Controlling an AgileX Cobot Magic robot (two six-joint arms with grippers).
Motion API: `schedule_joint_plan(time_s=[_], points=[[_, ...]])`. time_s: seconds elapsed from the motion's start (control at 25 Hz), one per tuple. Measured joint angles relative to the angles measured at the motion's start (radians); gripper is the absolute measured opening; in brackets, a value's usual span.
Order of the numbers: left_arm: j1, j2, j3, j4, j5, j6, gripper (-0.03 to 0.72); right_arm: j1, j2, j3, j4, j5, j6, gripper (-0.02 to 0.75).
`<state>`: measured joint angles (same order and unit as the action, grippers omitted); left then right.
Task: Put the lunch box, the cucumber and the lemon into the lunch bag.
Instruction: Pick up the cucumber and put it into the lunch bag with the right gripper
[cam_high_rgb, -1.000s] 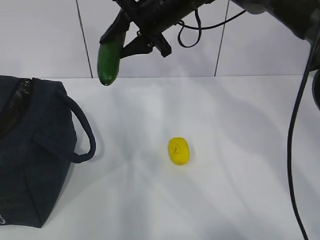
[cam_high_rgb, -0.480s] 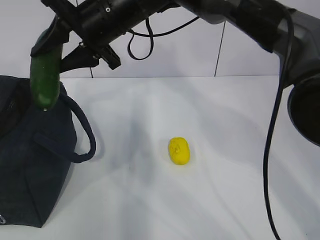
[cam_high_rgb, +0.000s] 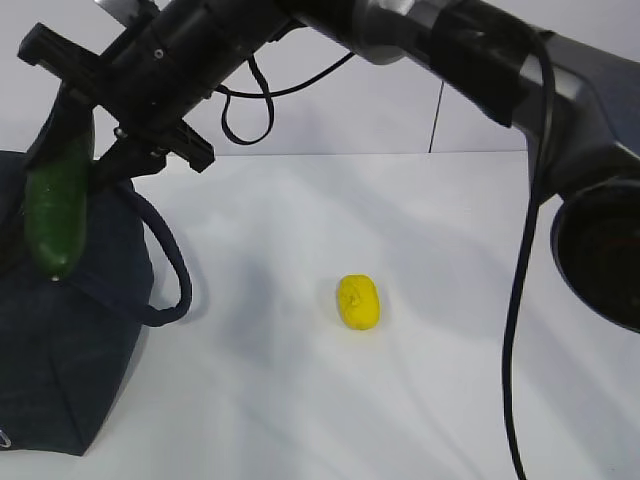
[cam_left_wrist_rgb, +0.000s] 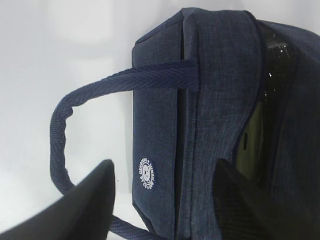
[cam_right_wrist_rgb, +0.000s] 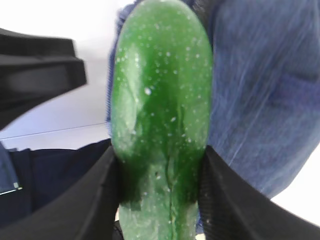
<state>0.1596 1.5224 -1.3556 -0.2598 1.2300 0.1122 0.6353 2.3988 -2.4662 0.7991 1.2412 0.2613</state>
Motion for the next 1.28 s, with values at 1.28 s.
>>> schedule_joint_plan(time_s=[1.28], points=[[0.0, 0.0, 0.0, 0.0, 0.0, 0.0, 0.442, 0.064, 0.135, -0.001, -0.141, -0.12, 0.172, 0.323]])
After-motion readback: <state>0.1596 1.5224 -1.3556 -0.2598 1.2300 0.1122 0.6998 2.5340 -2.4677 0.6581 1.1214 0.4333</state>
